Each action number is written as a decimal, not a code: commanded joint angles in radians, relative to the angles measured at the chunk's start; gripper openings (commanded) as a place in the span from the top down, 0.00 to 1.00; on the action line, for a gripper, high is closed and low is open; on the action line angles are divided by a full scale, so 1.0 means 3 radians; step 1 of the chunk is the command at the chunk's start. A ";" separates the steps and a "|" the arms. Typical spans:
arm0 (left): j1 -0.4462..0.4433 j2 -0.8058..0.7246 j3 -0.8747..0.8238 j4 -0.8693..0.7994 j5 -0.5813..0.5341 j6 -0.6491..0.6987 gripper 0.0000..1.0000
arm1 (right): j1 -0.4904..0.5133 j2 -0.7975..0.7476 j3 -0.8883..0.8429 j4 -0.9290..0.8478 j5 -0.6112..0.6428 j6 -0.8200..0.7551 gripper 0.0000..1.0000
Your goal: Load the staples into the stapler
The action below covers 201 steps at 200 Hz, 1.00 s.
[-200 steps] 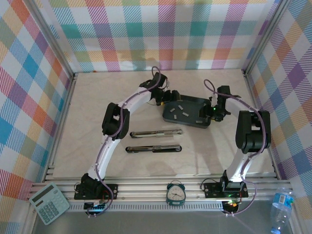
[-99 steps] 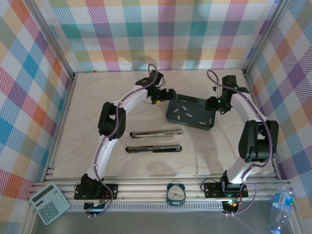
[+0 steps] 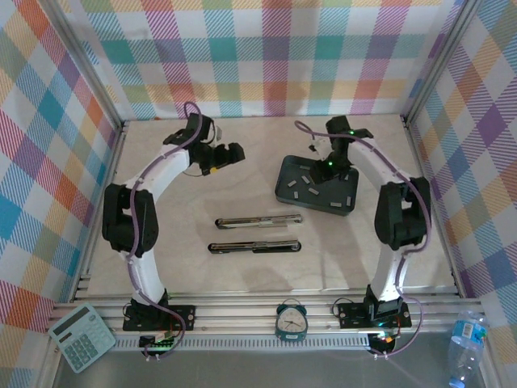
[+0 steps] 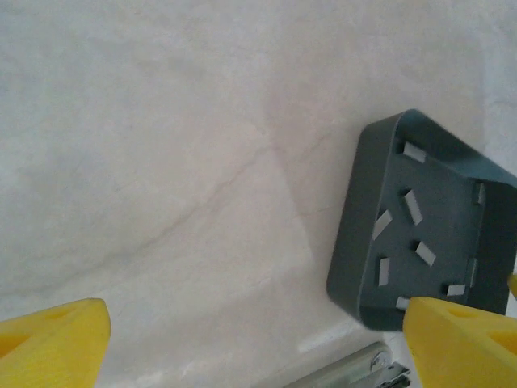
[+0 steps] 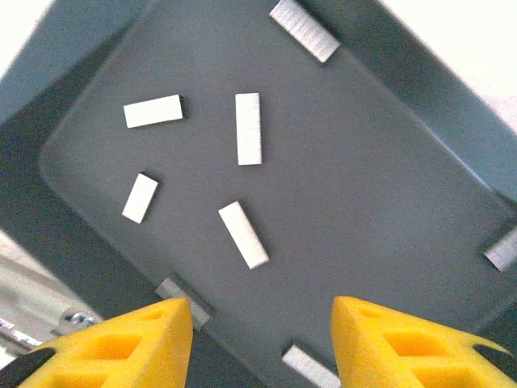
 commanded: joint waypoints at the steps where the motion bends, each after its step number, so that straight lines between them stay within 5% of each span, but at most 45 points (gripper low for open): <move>1: 0.0054 -0.0126 -0.0244 0.0002 0.0015 0.0068 0.07 | 0.0093 0.0245 0.0181 -0.0229 0.0135 -0.0138 0.53; 106: 0.0088 -0.0166 -0.0562 0.0135 0.0043 -0.0027 0.06 | 0.0210 0.0751 0.0403 -0.0103 0.0288 -0.0204 0.50; 201: 0.0088 -0.0116 -0.0572 0.0189 0.0089 -0.0080 0.06 | 0.0210 0.0954 0.0457 -0.0089 0.0196 -0.0180 0.71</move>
